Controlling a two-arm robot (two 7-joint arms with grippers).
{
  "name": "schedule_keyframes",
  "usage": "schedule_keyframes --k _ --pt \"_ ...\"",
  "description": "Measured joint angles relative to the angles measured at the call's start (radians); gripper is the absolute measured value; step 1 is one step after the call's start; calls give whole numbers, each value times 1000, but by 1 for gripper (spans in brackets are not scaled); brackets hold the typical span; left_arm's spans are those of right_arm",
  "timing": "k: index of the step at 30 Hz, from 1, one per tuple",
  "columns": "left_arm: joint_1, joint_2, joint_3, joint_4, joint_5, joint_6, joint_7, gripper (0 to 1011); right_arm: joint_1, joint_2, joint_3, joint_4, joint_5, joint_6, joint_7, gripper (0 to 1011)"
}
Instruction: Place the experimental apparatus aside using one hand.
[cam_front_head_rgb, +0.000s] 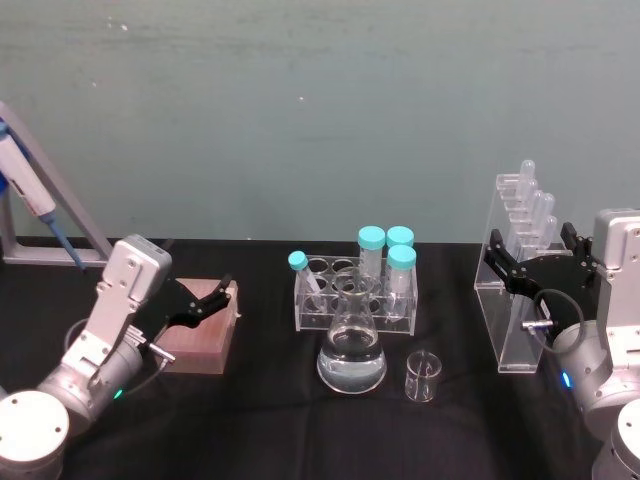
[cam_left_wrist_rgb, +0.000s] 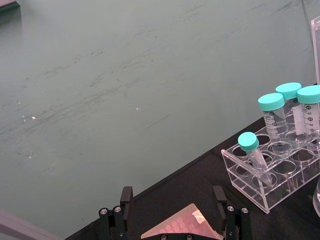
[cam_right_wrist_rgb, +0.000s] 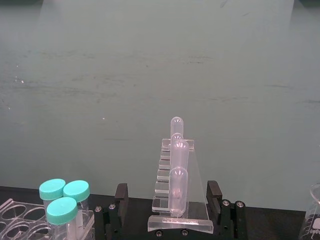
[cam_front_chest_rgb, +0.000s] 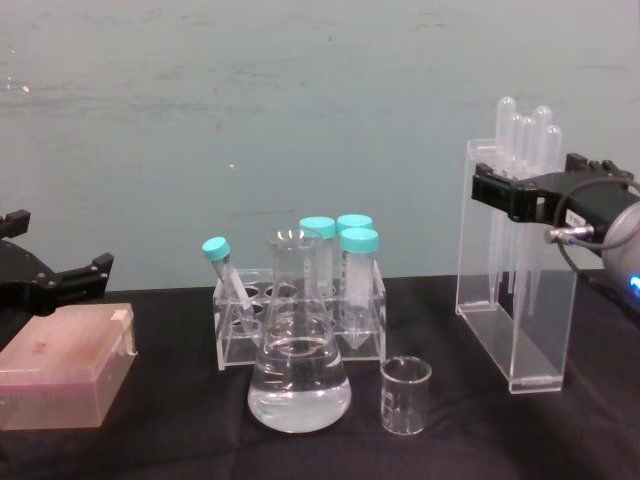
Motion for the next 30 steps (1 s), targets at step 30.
schedule_keyframes --k 30 --pt "0 0 0 0 0 0 0 1000 6 -11 5 6 -3 4 -15 1000"
